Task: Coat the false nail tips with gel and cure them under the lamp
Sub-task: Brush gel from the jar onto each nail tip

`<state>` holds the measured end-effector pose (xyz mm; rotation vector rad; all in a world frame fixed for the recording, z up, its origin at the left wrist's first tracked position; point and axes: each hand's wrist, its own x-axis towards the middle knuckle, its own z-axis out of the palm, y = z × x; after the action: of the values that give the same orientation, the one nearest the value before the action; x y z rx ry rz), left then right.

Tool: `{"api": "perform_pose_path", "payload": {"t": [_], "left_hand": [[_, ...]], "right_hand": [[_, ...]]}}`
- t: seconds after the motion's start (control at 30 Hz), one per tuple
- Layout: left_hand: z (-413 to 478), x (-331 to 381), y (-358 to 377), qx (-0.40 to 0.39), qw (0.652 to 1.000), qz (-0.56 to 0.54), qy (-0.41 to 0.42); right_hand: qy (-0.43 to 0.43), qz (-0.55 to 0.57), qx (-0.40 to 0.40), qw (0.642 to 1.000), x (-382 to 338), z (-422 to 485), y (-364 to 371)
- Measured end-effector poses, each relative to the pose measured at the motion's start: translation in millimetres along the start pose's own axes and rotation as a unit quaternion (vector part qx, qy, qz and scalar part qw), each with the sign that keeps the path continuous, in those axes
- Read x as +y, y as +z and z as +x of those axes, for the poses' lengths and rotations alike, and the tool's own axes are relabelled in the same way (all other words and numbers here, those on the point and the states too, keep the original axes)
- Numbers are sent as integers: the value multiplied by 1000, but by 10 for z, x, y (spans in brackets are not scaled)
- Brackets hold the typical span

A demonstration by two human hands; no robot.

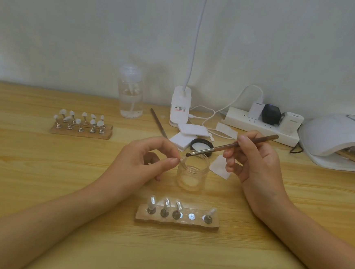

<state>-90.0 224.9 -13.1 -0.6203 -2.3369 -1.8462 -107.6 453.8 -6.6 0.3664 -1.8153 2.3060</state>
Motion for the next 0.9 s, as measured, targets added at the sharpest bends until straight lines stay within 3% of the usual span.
{"api": "perform_pose_path", "payload": {"t": [0.07,0.23,0.37,0.5,0.63,0.8,0.9], "left_hand": [[-2,2,-1,3,1000,3,-5],[-6,8,0,8,1000,5,-14],[-8,17,9,11,1000,3,-19],[-10,11,10,10,1000,10,-24],[-10,15,5,7,1000,11,-27],[-11,22,7,5,1000,9,-25],[-9,26,8,6,1000,7,-23]], "right_hand": [[-8,-3,-26,1000,-12,-16,20],[0,-13,10,1000,-1,-8,-4],[-10,-15,-22,1000,-12,-23,16],[-2,-22,11,1000,6,-8,-4],[-15,-10,-22,1000,-19,-23,23],[-8,-27,12,1000,-5,-18,-3],[-21,-13,-13,1000,-28,-28,14]]}}
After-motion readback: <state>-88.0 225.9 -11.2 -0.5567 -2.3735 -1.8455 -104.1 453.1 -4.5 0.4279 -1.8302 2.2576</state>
